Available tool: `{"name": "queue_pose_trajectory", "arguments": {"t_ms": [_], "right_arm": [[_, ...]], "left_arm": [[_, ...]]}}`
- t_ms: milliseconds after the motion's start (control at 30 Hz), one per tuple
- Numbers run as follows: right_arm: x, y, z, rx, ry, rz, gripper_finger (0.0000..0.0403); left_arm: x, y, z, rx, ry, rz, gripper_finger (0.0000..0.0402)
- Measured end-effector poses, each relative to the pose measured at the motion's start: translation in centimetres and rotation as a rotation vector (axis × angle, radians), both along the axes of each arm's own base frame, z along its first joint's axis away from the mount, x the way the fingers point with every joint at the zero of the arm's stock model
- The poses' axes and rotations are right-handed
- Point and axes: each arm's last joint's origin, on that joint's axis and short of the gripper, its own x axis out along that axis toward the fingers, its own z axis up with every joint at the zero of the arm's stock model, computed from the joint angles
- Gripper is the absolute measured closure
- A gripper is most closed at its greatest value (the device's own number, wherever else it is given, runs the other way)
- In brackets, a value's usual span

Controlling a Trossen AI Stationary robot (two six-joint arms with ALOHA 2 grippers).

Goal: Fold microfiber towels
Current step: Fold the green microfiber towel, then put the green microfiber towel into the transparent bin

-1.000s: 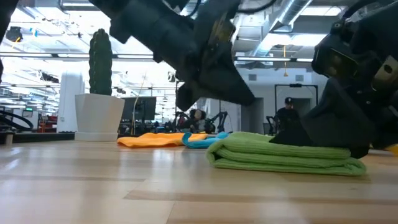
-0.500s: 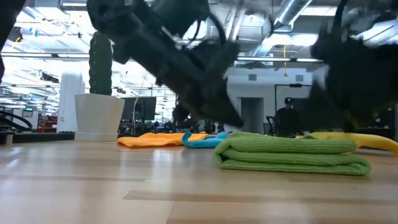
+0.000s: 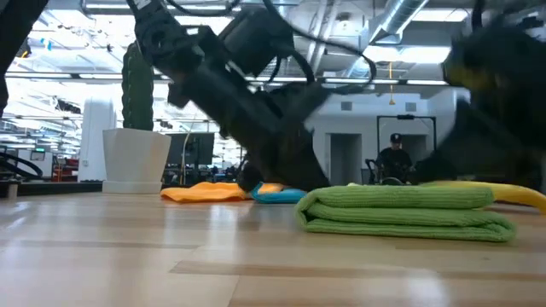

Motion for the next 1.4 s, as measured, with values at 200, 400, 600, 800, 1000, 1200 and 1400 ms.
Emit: {"name": "queue_pose_trajectory", "arguments": {"t_ms": [200,400,600,800,1000,1200,1400], "right_arm": [[-1.4,-1.6,5.2,0.113,0.010,0.063,0.0336],[-0.5,-4.0,7.5,0.054,0.087,0.293,0.0260],[1.7,-7.0,6.4,0.005,0.231,0.511,0.0153],[5.4,-9.0,5.6,-0.121,0.307,0.668,0.0093],[8.5,-10.7,3.3,-0.181,0.413,0.724,0.0088],[9.7,-12.5,0.7,-0.088,0.535,0.703,0.0088],[9.6,-12.2,-0.2,-0.068,0.600,0.710,0.0110]], "left_arm": [[-1.1,0.5,5.0,-0.047,-0.052,-0.014,0.0401],[-2.7,-0.3,7.5,-0.050,-0.015,-0.094,0.0386],[-4.1,-2.1,8.5,-0.037,0.034,-0.158,0.0316],[-6.2,-3.2,9.6,-0.044,0.143,-0.154,0.0244],[-8.7,-4.1,10.7,0.015,0.240,-0.044,0.0217],[-10.2,-5.2,10.9,0.040,0.289,0.024,0.0216],[-10.8,-5.9,10.7,0.031,0.315,0.051,0.0216]]}}
